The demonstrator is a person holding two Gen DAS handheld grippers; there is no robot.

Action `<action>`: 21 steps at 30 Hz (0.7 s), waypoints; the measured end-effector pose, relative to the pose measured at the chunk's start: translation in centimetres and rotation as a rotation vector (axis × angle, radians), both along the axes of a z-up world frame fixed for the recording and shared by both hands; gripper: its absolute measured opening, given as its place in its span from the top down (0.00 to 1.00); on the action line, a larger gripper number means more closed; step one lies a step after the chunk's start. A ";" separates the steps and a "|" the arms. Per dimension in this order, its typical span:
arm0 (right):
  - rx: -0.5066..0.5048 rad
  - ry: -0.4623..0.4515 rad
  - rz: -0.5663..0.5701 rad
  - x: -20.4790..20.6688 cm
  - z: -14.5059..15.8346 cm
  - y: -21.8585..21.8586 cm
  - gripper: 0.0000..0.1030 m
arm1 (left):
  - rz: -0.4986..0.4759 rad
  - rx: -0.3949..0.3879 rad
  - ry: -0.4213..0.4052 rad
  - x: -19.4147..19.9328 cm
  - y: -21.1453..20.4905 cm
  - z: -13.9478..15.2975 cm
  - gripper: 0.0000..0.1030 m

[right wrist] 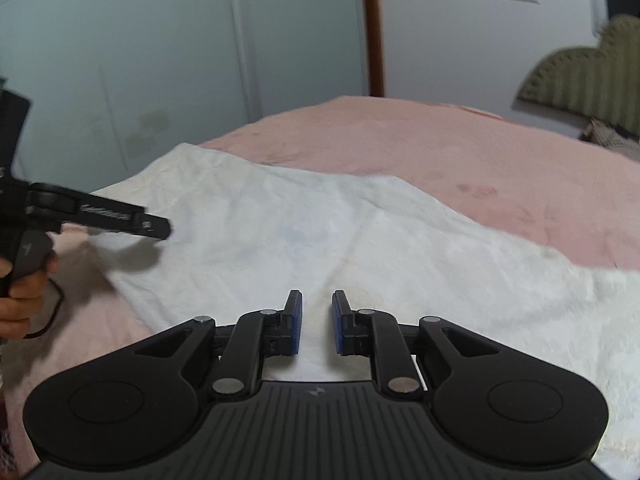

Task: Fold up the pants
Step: 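Open both grippers to release the folded leg onto the pants, then grasp the folded pants end with the left gripper and lift it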

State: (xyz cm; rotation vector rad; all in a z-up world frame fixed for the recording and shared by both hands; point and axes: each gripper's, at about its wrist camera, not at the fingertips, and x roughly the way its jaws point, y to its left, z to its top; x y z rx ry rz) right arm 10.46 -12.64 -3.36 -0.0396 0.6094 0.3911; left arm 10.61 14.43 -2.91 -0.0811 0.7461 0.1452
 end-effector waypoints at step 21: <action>-0.437 -0.281 0.455 -3.5 -1.6 16.0 0.54 | 0.230 -0.387 0.027 -4.4 12.5 0.8 0.27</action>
